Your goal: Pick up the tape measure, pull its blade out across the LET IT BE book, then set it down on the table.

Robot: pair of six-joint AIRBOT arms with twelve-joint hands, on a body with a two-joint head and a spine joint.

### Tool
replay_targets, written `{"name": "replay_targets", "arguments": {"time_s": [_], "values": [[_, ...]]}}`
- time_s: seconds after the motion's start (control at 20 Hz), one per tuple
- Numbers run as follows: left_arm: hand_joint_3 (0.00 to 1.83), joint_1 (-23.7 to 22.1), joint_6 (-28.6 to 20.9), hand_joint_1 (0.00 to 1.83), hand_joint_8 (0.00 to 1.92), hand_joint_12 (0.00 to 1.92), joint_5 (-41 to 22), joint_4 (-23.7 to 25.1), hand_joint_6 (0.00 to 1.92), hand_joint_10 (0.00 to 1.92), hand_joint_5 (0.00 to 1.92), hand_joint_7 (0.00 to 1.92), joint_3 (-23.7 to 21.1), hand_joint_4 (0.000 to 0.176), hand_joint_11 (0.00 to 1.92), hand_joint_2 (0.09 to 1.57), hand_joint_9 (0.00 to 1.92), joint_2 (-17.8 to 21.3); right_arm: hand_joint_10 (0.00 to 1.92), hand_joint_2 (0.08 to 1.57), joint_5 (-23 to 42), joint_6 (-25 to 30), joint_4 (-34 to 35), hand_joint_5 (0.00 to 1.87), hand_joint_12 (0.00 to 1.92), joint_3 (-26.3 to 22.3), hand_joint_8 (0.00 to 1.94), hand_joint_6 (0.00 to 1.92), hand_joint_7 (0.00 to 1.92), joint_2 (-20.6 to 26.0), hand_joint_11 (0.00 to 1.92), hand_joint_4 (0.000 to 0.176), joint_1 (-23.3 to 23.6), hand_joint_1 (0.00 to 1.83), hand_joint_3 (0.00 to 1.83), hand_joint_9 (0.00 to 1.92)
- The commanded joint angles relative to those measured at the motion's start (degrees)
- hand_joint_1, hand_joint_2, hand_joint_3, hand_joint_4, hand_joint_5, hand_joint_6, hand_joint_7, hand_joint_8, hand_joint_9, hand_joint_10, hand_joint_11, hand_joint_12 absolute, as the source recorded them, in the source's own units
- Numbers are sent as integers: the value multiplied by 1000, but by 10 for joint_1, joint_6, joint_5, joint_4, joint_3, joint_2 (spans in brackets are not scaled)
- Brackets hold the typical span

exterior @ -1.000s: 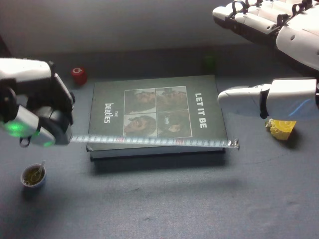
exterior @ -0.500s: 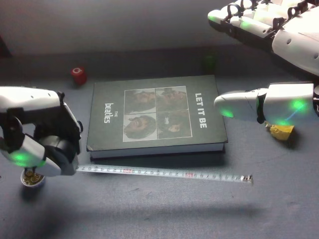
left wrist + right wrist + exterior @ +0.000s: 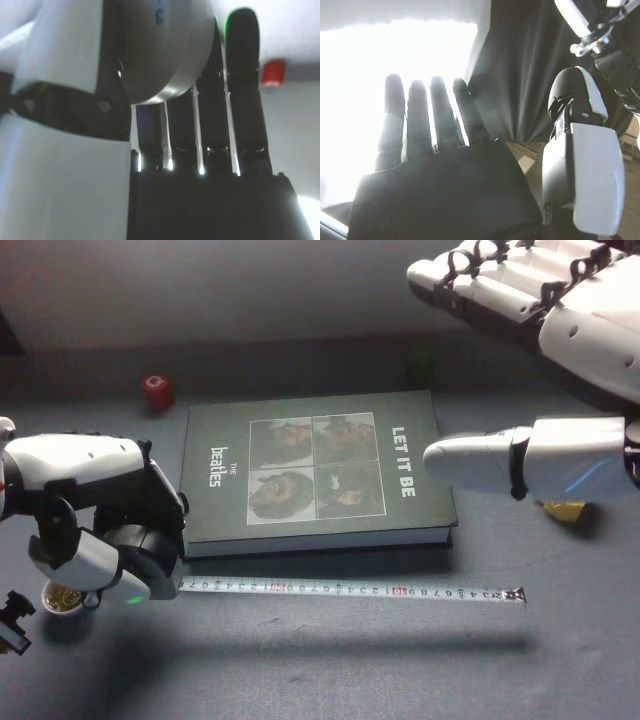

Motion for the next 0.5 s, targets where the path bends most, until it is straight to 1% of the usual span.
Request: {"name": "replay_targets", "arguments": {"time_s": [0.0, 0.1, 0.3, 0.45], "values": [[0, -4, -1, 1383, 841, 1190, -52, 2, 751, 1222, 1043, 1086, -2, 0, 717, 1084, 899, 0, 0, 1068, -60, 5, -21, 0, 480, -3, 0, 0, 42, 3, 0, 0, 5, 89, 5, 21], [0, 0, 6, 1384, 859, 1154, -54, 1, 695, 1210, 1058, 1096, -2, 0, 757, 1081, 897, 0, 1, 1071, -59, 5, -22, 0, 520, -6, 0, 0, 42, 3, 0, 0, 5, 89, 5, 23], [0, -3, 27, 1383, 870, 1148, -56, -9, 684, 1216, 1056, 1092, 4, 0, 763, 1082, 897, 0, 3, 1084, -59, 5, -23, 5, 559, -6, 0, 1, 42, 3, 0, 0, 3, 86, 6, 33], [0, -3, 27, 1383, 879, 1144, -62, -14, 674, 1219, 1063, 1091, 6, 0, 755, 1083, 889, 1, 4, 1076, -60, 4, -23, 8, 566, -6, 2, 2, 47, 4, 0, 0, -2, 85, 1, 40]]}}
